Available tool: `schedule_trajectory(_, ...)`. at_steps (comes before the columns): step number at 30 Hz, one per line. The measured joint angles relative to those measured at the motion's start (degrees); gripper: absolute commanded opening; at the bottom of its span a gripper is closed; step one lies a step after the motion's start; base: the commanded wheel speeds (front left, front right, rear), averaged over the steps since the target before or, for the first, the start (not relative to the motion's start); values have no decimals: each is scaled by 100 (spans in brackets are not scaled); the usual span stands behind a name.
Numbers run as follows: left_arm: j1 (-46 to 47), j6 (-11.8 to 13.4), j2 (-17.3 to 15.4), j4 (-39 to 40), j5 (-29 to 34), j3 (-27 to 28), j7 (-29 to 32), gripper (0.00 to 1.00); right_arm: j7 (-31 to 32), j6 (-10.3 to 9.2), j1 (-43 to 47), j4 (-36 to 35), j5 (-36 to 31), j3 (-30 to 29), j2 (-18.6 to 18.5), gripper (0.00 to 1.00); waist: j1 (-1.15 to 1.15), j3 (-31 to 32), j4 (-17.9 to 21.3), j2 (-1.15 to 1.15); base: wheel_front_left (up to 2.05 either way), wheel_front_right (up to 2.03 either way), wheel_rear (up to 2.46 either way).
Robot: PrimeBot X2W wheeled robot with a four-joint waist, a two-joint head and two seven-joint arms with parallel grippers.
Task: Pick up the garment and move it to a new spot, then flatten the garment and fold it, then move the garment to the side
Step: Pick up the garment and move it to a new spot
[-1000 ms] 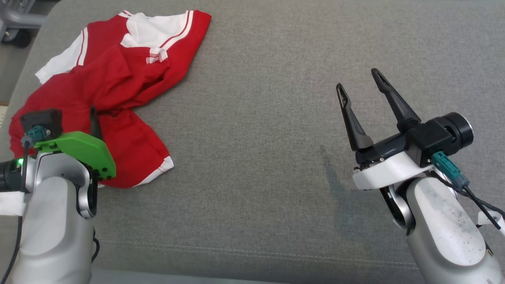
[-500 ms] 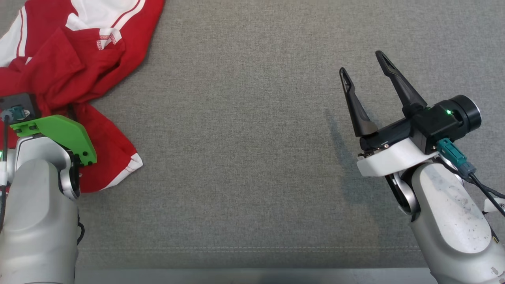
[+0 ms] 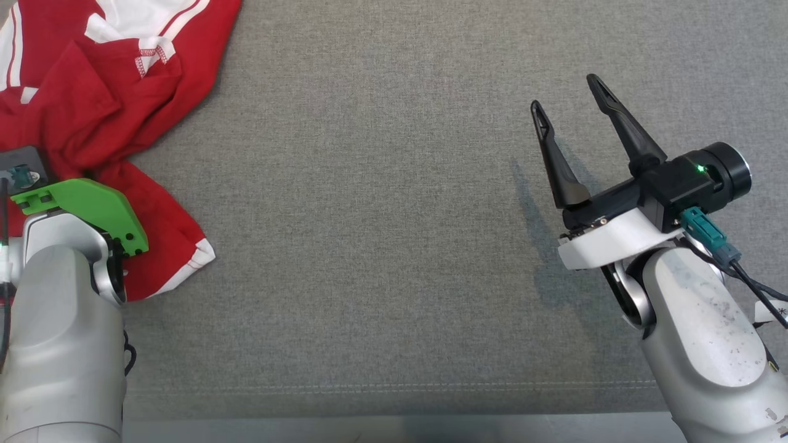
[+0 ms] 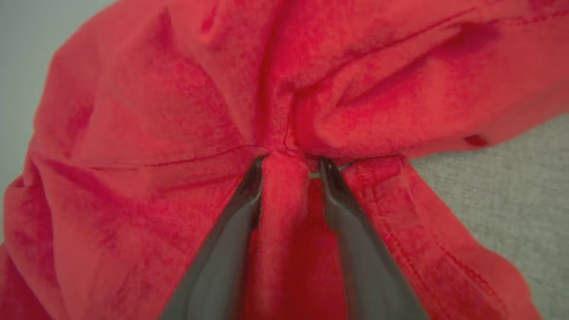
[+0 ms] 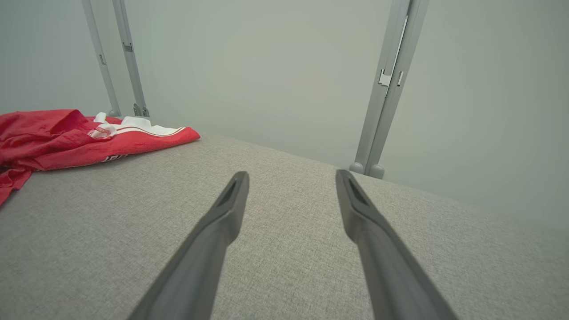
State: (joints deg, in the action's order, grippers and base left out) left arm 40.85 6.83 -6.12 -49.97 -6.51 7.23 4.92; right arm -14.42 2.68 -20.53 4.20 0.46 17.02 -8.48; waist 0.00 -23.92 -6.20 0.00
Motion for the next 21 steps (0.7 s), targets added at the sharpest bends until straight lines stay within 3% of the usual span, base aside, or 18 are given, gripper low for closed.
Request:
schedule_trajectory(8,180,1,247,-168,86,-100,-397,0,0,-10,-24,155,9,-36,42,100,0,116,-14,0,0,0,0)
schedule_trajectory(17,294,-21,392,-119,65,-291,-1248,0,-1,-34,-14,359,137,-111,127,100,0,460,-52,0,0,0,0)
schedule_trajectory(21,294,-86,424,33,65,-388,-1672,0,-1,-131,2,365,225,-187,159,100,0,656,-54,0,0,0,0)
